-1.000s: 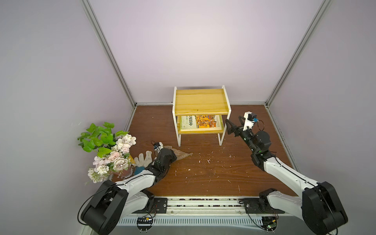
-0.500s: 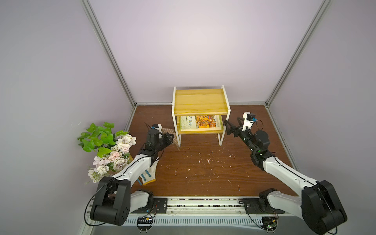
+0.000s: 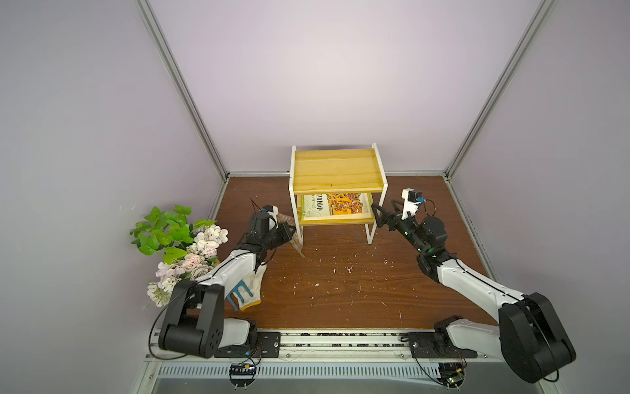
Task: Wipe the bookshelf clean with a cloth
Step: Wipe the dust from the shelf.
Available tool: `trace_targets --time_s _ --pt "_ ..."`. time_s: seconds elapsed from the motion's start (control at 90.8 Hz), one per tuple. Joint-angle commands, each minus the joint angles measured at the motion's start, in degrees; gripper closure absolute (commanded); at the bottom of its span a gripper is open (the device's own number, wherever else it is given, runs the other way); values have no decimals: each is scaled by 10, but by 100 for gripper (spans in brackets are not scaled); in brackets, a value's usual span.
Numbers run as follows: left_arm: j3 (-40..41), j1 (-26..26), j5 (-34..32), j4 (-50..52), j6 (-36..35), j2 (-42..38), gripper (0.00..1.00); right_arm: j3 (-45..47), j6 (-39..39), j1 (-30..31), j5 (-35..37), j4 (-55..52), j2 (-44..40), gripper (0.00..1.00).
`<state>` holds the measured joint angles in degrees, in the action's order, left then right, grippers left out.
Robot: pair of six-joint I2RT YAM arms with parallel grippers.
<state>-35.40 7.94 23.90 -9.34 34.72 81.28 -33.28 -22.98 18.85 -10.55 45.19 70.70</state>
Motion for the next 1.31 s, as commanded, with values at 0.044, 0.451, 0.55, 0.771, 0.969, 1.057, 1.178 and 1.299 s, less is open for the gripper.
trace_targets --time_s 0.044,0.451,0.55,0.771,0.969,1.057,1.178,1.299 --pt "-13 2 -16 -19 -10 65 100 -12 8 0 -16 2 -14 1" --pt "-169 5 2 -47 -59 183 100 -31 10 1 -52 8 7 1" --pt "-128 12 -20 -88 -54 152 100 12 5 2 -43 19 -23 1" --pt "-296 -41 -32 9 -87 265 100 30 37 1 -29 -45 -93 1" --pt "-339 -42 17 -67 -55 237 100 44 39 2 -5 -39 -119 1" --pt "-360 -40 28 -55 -50 224 100 50 34 2 -6 -30 -125 1" --pt "-286 -25 -9 -142 -5 224 100 52 34 2 -1 -21 -116 1" --pt "-253 -26 -33 -143 11 298 100 54 24 3 -7 -10 -101 1"
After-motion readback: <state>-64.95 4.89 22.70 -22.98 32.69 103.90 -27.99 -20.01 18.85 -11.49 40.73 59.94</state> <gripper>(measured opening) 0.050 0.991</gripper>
